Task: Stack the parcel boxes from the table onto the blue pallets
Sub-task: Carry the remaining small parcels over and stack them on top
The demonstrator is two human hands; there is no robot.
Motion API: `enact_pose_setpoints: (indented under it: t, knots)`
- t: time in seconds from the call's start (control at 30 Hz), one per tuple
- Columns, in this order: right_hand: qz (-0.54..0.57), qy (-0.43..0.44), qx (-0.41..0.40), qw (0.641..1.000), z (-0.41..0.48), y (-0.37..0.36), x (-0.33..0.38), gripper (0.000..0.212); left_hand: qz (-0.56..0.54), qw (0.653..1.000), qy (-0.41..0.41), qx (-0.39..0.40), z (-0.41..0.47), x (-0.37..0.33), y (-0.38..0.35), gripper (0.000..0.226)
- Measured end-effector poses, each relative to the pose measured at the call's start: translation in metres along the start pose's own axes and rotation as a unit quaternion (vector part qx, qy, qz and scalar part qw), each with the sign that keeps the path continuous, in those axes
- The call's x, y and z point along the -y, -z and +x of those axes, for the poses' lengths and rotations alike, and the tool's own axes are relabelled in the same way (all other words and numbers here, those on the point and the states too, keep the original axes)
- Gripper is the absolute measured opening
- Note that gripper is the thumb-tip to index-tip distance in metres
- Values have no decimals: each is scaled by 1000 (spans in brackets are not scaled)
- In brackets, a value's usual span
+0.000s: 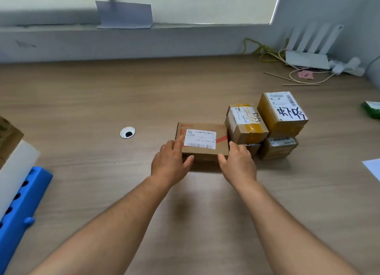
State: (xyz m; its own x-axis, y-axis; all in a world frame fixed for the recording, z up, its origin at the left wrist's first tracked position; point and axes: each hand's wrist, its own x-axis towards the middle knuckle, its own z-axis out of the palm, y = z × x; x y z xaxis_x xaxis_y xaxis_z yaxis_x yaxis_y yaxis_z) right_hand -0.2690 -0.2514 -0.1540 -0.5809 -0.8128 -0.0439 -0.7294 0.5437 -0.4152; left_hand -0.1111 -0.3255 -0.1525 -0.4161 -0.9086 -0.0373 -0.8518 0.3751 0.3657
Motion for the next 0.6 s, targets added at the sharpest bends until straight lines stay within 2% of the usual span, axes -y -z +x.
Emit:
enact_pose_setpoints:
  t: [0.13, 0.23, 0.37, 0.47, 0.6]
  knots:
    - [4, -56, 6, 998, 17, -15, 0, 43, -52, 997, 51, -8, 21, 8, -15, 69]
    - [45, -86, 23, 995, 30, -26, 0, 39, -100, 989, 103, 18, 37, 16, -24, 65]
    - [178, -118, 48, 976, 39, -32, 2, 43, -173, 977, 119, 46, 50, 24, -33, 44]
    - [287, -132, 67, 946, 39, -39, 0, 43, -231, 962, 128, 68, 52, 27, -35, 48]
    - [361, -147, 79, 918, 39, -43, -3, 42, -312, 936, 144, 74, 49, 26, -32, 52]
